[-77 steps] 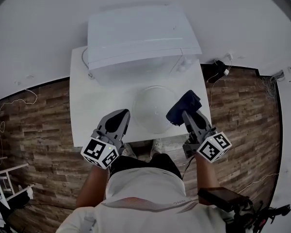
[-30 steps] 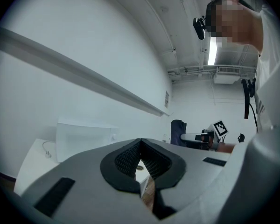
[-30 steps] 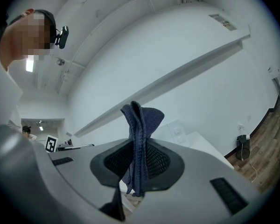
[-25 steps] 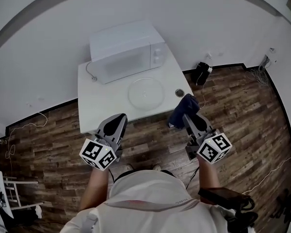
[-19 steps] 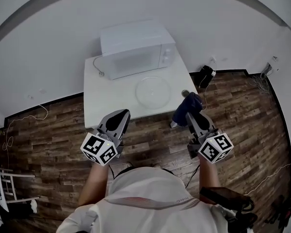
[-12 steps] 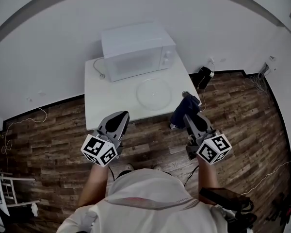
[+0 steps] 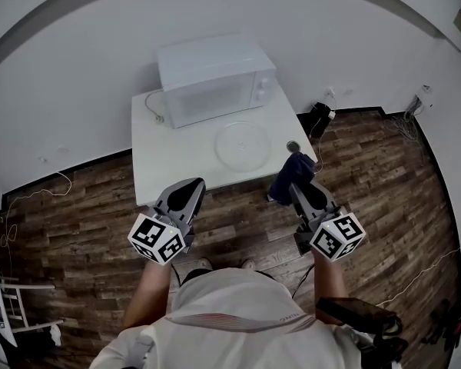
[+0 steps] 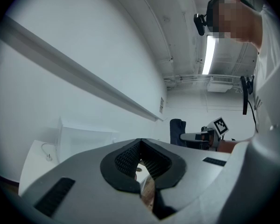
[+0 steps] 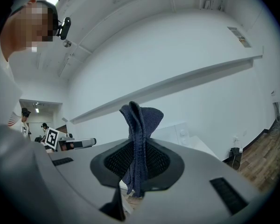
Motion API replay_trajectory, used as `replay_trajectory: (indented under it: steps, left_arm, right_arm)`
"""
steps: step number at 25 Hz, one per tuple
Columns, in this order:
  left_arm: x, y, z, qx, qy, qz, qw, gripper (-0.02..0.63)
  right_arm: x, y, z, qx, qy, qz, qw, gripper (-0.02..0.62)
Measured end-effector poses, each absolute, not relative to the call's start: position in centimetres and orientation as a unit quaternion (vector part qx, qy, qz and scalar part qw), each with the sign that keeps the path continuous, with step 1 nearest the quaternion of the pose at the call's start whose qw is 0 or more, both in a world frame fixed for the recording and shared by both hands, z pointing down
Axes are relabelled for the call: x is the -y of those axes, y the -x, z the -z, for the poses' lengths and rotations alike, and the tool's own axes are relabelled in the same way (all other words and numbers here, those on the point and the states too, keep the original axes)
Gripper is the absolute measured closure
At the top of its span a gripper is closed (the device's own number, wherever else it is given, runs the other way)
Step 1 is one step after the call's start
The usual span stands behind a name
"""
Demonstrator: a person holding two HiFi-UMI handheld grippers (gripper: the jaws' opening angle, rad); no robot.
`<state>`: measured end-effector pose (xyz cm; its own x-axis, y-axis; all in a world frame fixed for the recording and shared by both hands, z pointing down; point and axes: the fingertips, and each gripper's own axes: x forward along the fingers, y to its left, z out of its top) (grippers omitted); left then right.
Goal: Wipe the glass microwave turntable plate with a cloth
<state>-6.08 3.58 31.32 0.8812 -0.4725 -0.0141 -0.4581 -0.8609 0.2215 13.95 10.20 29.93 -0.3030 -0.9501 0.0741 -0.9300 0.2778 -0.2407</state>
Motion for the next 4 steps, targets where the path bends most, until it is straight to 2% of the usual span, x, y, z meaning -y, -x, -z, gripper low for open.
replay_trajectory:
  steps: [4]
  left_arm:
    - [-3.6, 5.9, -31.8, 0.24, -0.964, 0.03, 0.111, 0.596]
  right_arm:
    - [-10.36, -14.17, -29.88, -0.796, 0.593, 0.119, 0.04, 0.532]
